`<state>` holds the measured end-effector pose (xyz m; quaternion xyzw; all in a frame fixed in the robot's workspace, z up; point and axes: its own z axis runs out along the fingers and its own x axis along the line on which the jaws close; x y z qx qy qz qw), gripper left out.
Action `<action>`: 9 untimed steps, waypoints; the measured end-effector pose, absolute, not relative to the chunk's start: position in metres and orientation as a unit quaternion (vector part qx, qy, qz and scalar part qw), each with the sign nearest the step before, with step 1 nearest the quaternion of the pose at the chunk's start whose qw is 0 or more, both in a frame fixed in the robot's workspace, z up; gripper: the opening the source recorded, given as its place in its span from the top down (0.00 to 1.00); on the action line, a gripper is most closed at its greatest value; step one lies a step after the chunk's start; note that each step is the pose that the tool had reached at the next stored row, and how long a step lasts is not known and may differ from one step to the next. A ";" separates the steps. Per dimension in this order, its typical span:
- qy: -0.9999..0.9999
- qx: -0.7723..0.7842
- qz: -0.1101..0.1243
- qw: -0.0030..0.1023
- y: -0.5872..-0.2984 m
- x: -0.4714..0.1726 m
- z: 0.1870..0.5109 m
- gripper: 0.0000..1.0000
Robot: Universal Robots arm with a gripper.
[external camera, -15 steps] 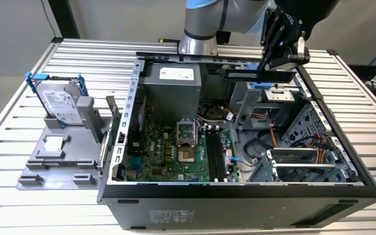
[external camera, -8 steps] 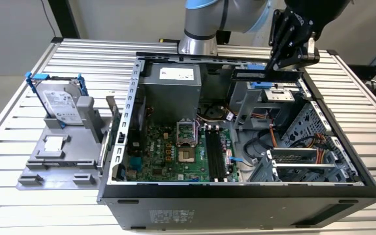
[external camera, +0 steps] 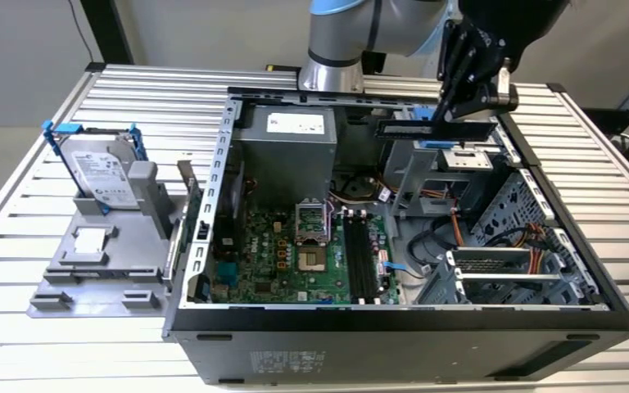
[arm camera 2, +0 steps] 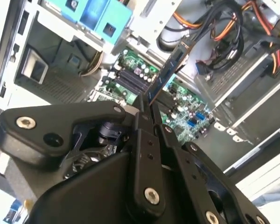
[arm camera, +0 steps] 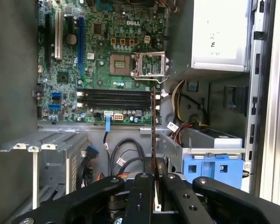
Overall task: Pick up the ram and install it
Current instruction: 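Insert the ram into the slot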
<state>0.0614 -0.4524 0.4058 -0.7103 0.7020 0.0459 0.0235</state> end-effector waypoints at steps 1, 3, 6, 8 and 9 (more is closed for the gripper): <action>0.702 -0.710 0.044 0.025 -0.452 0.057 0.405 1.00; 0.702 -0.711 0.042 0.025 -0.453 0.054 0.405 1.00; 0.702 -0.711 0.042 0.025 -0.453 0.054 0.405 1.00; 0.702 -0.711 0.042 0.025 -0.453 0.054 0.404 1.00; 0.702 -0.711 0.042 0.025 -0.453 0.054 0.404 1.00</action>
